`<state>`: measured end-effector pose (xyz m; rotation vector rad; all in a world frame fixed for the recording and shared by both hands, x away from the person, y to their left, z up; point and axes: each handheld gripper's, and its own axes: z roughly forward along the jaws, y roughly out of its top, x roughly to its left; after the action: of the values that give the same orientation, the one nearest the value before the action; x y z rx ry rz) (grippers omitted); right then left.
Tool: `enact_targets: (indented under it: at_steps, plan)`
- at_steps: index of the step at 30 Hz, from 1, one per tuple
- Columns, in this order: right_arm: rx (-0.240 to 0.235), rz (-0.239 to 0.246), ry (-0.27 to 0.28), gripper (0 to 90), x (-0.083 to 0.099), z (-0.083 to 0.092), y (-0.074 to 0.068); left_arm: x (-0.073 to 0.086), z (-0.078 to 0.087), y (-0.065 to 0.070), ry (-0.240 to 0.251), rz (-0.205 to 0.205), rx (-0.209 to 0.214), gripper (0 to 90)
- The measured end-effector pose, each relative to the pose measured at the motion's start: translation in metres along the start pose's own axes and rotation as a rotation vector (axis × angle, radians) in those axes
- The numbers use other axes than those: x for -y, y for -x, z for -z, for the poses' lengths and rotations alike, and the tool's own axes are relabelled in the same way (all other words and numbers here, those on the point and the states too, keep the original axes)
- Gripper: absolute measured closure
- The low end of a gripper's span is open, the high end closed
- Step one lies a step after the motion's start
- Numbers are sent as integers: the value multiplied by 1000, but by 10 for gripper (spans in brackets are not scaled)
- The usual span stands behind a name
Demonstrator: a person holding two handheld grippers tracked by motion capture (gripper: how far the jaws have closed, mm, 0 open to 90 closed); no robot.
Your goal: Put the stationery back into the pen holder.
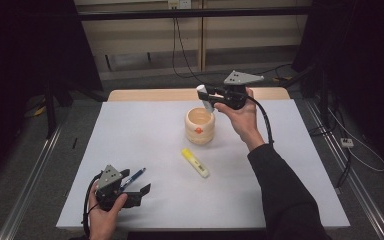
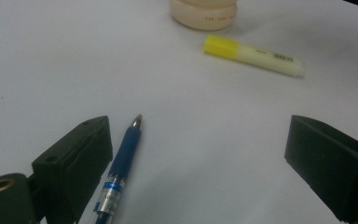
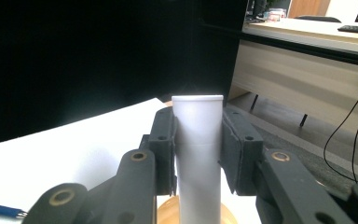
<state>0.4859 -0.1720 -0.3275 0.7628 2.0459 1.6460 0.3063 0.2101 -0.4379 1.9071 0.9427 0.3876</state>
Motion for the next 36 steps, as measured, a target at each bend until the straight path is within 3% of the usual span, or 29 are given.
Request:
enact_targets:
  at_steps: [8,21,31,36]
  plan:
    - [5,-11,-14,684,2,-16,1,0,0,0,0,-2,2,75]
    - [15,-42,11,685,8,-33,8,0,0,0,-1,-2,6,75]
    - [28,-55,-11,685,26,-41,10,0,0,1,0,0,7,75]
    - [11,-56,-3,684,39,-37,1,0,0,0,-4,1,9,75]
